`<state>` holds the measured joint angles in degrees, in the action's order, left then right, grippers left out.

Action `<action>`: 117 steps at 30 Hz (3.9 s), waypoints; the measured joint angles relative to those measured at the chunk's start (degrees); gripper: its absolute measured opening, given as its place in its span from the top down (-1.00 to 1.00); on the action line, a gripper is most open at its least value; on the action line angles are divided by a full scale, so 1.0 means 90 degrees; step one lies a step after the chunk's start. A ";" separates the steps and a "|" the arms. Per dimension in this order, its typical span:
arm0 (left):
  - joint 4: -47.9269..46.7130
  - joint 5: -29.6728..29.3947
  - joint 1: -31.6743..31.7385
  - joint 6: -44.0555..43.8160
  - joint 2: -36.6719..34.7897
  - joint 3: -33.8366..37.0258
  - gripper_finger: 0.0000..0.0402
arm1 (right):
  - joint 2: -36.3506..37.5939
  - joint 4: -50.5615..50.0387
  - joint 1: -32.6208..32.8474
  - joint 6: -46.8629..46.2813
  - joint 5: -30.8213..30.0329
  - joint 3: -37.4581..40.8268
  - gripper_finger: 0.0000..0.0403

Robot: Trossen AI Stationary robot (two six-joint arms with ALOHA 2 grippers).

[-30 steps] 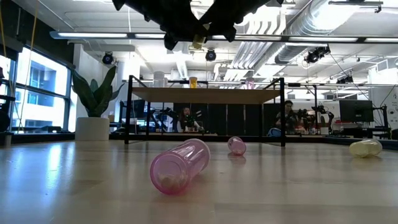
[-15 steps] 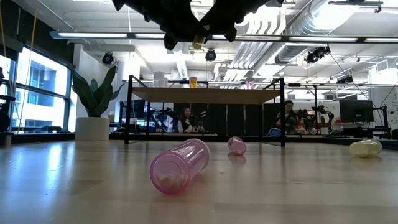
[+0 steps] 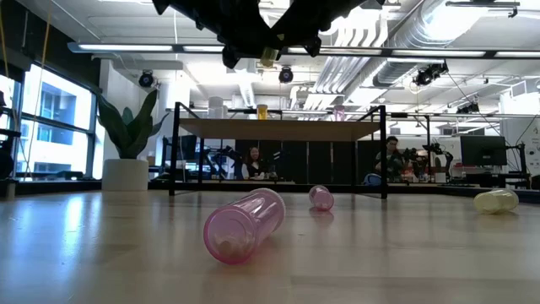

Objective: Pick and place medicine bottles onto shelf by color
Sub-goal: Put the bottom left yellow pill bottle on the shelf

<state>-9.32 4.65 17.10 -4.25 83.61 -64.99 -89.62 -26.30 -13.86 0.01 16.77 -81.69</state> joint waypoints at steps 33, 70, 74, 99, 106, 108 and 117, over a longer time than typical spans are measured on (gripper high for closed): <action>-0.0323 -0.0377 0.0506 -0.0002 -0.0010 -0.0002 0.04 | 0.0219 -0.0025 -0.1196 0.0171 -0.0100 0.0000 0.45; -0.1137 -0.0763 0.1617 0.0046 -0.1588 -0.0005 0.04 | -0.1153 -0.1174 -0.2544 0.1679 -0.0754 -0.0918 0.45; -0.1137 -0.0763 0.1631 0.0352 -0.1588 -0.0005 0.04 | -0.1213 -0.1194 -0.2546 0.1716 -0.0786 -0.0918 0.45; -0.1156 -0.0763 0.1700 0.0384 -0.1588 -0.0005 0.04 | -0.1214 -0.1206 -0.2544 0.1727 -0.1075 -0.0918 0.45; -0.1156 -0.0763 0.1700 0.0384 -0.1588 -0.0005 0.04 | -0.1209 -0.1245 -0.2544 0.1729 -0.1067 -0.0918 0.37; -0.1156 -0.0777 0.1700 0.0385 -0.1588 -0.0005 0.04 | -0.1209 -0.1257 -0.2544 0.1727 -0.1071 -0.0918 0.32; -0.1156 -0.0781 0.1713 0.0394 -0.1586 -0.0005 0.04 | -0.1209 -0.1196 -0.2542 0.1724 -0.1077 -0.0916 0.27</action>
<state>-19.73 -2.38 32.52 -0.70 69.34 -65.04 -100.51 -37.07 -36.73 15.53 7.07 -89.93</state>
